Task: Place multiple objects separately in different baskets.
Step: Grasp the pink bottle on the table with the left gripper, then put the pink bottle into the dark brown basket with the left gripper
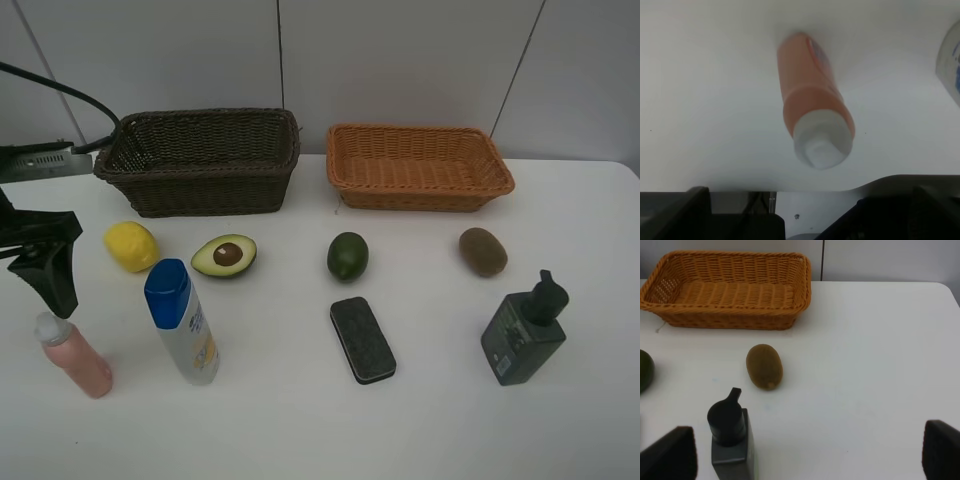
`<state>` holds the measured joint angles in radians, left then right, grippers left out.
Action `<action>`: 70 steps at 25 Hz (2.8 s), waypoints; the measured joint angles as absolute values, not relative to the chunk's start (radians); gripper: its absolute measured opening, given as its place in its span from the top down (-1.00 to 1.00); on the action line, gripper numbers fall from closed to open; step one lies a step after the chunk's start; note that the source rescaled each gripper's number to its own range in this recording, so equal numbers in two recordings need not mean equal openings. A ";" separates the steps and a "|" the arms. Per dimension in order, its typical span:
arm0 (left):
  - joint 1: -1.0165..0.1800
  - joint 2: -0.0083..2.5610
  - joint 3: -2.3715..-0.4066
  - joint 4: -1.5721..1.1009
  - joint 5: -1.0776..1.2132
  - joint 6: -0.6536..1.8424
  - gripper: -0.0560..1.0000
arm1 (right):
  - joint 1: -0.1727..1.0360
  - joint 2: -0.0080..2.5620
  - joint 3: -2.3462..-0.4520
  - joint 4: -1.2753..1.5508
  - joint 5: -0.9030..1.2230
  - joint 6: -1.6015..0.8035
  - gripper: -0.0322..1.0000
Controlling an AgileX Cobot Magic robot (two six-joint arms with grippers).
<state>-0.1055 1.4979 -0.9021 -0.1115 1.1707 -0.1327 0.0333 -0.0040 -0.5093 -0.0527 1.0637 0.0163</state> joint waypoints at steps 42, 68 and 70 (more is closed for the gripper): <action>-0.106 1.825 -0.906 -0.122 0.982 -0.129 0.86 | 0.033 -0.004 -0.509 -0.053 1.064 0.016 -0.96; -0.106 1.746 -1.543 -0.173 1.198 -0.129 0.89 | 0.033 -0.004 -0.509 -0.053 1.064 0.016 -0.96; -0.106 1.801 -1.650 -0.174 1.198 -0.129 0.89 | 0.033 -0.004 -0.509 -0.053 1.064 0.016 -0.96</action>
